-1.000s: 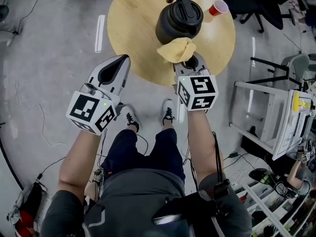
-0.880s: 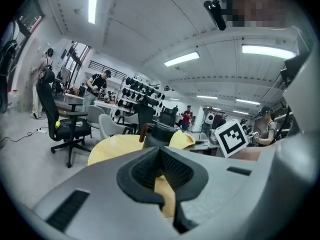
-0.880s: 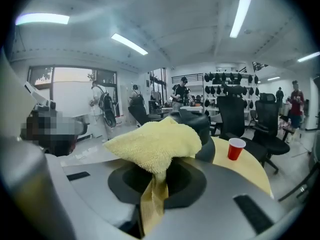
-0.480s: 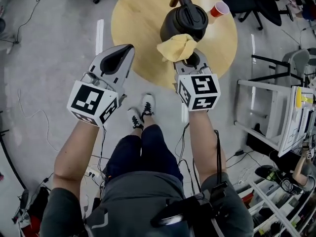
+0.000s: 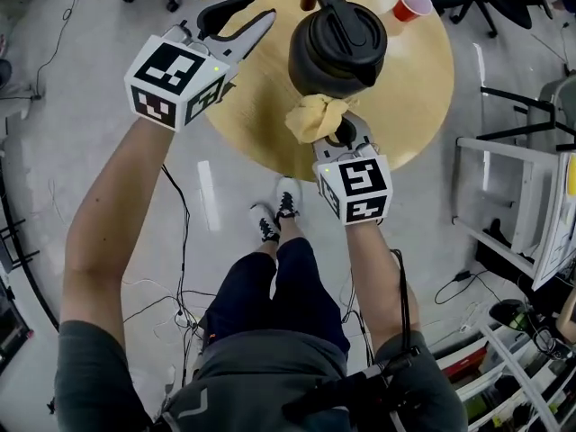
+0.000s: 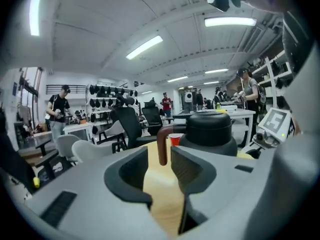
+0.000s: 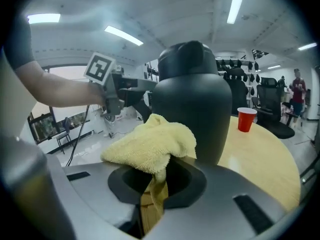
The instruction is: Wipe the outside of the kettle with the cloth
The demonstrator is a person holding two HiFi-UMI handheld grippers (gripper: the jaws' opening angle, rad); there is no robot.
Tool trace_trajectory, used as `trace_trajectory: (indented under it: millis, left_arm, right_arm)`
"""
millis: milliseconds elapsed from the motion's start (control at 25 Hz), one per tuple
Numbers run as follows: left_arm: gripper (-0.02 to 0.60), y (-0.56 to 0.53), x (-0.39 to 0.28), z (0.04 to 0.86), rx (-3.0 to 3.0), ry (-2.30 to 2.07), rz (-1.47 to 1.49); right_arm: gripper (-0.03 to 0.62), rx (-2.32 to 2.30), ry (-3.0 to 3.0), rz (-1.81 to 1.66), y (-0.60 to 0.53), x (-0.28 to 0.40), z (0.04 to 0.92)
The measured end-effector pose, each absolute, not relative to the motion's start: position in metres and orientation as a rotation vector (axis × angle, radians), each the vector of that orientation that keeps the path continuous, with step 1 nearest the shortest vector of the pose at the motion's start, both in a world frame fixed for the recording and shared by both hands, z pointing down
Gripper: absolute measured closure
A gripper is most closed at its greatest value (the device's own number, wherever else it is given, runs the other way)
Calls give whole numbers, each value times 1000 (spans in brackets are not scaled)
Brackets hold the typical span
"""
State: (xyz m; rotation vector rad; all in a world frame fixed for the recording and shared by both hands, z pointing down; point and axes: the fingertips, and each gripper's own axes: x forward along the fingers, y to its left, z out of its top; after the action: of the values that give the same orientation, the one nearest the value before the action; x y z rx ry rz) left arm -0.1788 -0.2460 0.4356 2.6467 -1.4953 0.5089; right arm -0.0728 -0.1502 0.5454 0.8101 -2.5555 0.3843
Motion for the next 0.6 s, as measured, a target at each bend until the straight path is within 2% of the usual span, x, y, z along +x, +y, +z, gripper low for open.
trace_trajectory:
  millis: [320, 440, 520, 600]
  left_arm:
    - [347, -291, -149, 453, 2872, -1138, 816]
    - [349, -299, -137, 461, 2925, -1045, 840]
    - [372, -300, -131, 462, 2962, -985, 808]
    - [429, -302, -130, 459, 2992, -963, 764]
  right_arm:
    - [530, 718, -2581, 413, -148, -74, 551]
    - [530, 725, -2588, 445, -148, -73, 553]
    - [531, 721, -2581, 461, -148, -74, 556]
    - [531, 729, -2572, 473, -150, -75, 561]
